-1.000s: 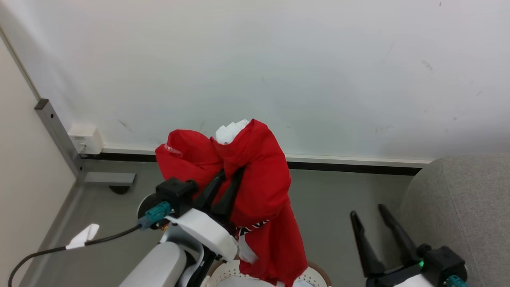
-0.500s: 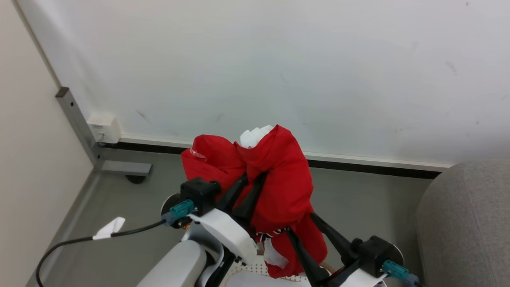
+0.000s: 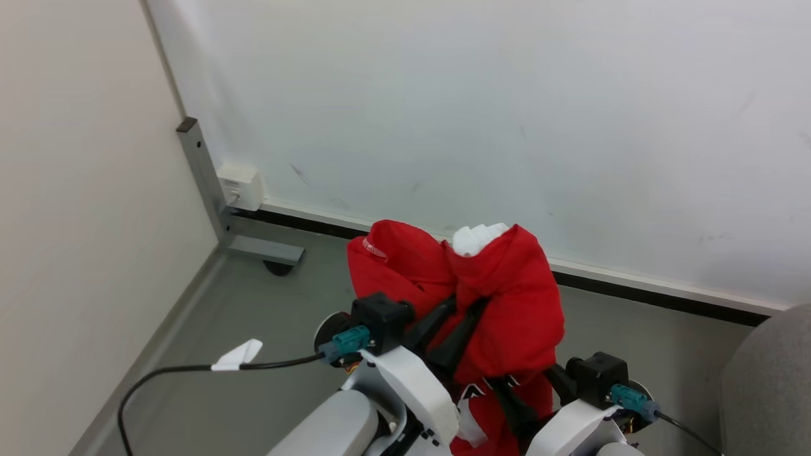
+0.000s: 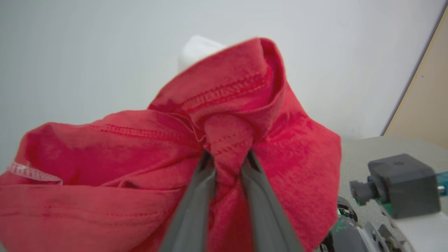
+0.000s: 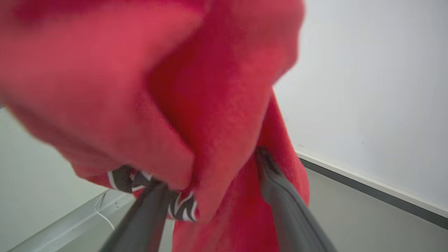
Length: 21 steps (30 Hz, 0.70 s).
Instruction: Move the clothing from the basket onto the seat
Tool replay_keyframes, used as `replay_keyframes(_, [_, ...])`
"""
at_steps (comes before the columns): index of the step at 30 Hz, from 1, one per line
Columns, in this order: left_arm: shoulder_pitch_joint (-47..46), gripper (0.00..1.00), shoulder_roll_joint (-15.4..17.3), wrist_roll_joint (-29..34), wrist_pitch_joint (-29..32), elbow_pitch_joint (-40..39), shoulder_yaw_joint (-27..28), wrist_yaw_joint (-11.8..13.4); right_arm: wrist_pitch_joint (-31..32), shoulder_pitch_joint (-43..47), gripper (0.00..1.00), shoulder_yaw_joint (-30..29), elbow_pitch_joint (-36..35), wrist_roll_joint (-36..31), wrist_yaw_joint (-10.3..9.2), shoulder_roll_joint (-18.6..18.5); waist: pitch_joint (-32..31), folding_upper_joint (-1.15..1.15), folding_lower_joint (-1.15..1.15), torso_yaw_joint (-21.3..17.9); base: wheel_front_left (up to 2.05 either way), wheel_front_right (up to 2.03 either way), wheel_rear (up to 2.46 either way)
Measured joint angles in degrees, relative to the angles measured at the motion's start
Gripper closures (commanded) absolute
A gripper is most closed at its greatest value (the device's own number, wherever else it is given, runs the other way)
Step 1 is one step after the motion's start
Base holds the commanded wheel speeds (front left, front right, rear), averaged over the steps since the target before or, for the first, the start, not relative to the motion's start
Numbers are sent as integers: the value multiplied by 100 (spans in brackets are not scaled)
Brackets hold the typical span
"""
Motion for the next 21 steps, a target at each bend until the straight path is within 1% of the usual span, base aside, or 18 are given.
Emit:
replay_keyframes(1, [-13,100,-53,-27,10,7,-98,-42,0,-49,0,26,136,122,0,9,-17,0,0,126,0,0,0])
replay_keyframes(2, [-13,100,-53,-27,10,7,-98,-42,0,-49,0,26,136,122,0,9,-17,0,0,126,0,0,0])
replay_keyframes(9, [-125,100,-143,-157,49,-30,-352,-98,-1,-269,0,177,514,517,0,42,-49,0,0,458,0,0,0])
replay_keyframes(10, [-129,100,-145,-181,49,-30,-377,-99,0,-292,32,175,541,533,0,43,-50,0,0,485,0,0,0])
replay_keyframes(11, [-130,100,-147,-209,49,-30,-403,-99,0,-299,85,167,541,554,0,45,-51,0,0,504,0,0,0])
replay_keyframes(12, [-130,100,-154,-214,49,-27,-415,-99,0,-300,100,147,526,554,0,46,-52,0,0,516,0,0,0])
replay_keyframes(17, [-129,100,-162,-303,19,54,-354,-56,2,-243,100,-2,244,568,0,51,-84,0,0,496,0,0,0])
replay_keyframes(21, [-91,100,-97,-347,-52,164,-299,-38,3,35,100,-216,-115,557,-1,21,-127,0,0,425,0,0,0])
